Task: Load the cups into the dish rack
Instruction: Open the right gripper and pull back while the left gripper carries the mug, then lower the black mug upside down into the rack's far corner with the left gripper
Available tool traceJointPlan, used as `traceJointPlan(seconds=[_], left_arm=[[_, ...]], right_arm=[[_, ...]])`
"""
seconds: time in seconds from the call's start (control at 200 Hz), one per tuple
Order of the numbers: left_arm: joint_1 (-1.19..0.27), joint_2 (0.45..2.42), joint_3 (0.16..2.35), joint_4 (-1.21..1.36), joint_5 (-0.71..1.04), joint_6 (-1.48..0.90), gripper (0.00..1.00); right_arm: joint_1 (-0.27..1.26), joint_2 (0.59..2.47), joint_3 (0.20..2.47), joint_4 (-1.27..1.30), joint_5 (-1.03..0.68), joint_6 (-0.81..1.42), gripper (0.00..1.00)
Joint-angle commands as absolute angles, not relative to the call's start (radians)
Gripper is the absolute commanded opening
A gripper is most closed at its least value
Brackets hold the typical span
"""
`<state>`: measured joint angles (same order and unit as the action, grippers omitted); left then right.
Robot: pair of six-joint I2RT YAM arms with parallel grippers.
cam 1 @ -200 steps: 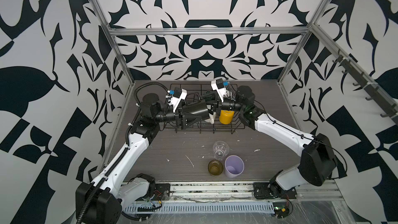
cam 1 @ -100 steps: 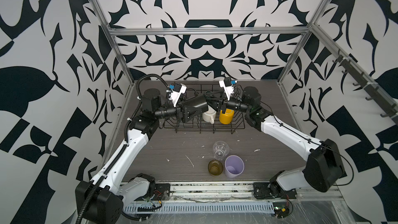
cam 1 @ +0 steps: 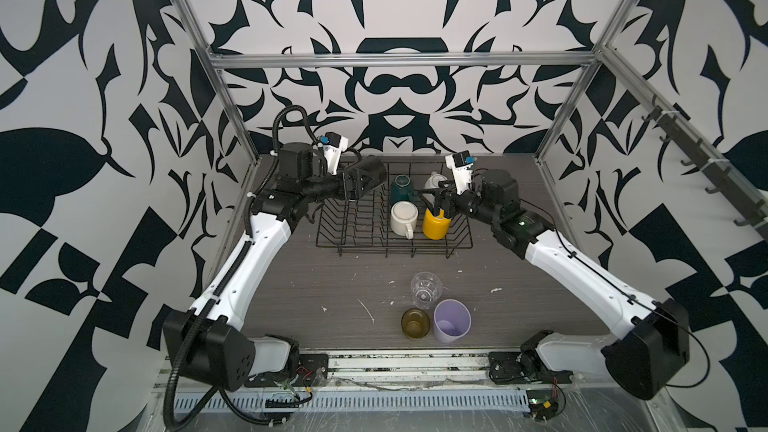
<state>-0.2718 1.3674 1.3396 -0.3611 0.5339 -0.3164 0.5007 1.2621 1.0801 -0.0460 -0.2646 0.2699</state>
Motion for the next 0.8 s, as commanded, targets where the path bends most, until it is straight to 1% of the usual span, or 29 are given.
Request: traceJointPlan(seconds=[0.0,0.125,0.325,0.365,0.525,0.795], left_arm=[[-0.261,1.406,1.433,-0.438,0.462,-0.366,0.00],[-0.261,1.476,1.508,-0.507,0.421,-0.399,0.00],[-0.259,1.587,1.633,-0.608,0.363,-0.445,0.00],[-0.258,1.607,1.657,-0.628,0.352,-0.454,0.00],[-0.247,1.684,1.748,-0.705,0.323,-0.472,0.00],[-0.222,1.832,1.919,-0.885,0.322,-0.471,0.00]], right_arm=[[0.497,1.229,1.126,-0.140,-0.128,0.248,0.88],[0.496,1.239,1.144,-0.208,-0.080,0.234,0.94],[0.492,1.250,1.146,-0.239,-0.081,0.229,0.97],[0.491,1.250,1.146,-0.243,-0.081,0.228,0.99],[0.487,1.247,1.143,-0.253,-0.077,0.215,0.99],[0.479,1.245,1.112,-0.240,-0.081,0.205,0.99]])
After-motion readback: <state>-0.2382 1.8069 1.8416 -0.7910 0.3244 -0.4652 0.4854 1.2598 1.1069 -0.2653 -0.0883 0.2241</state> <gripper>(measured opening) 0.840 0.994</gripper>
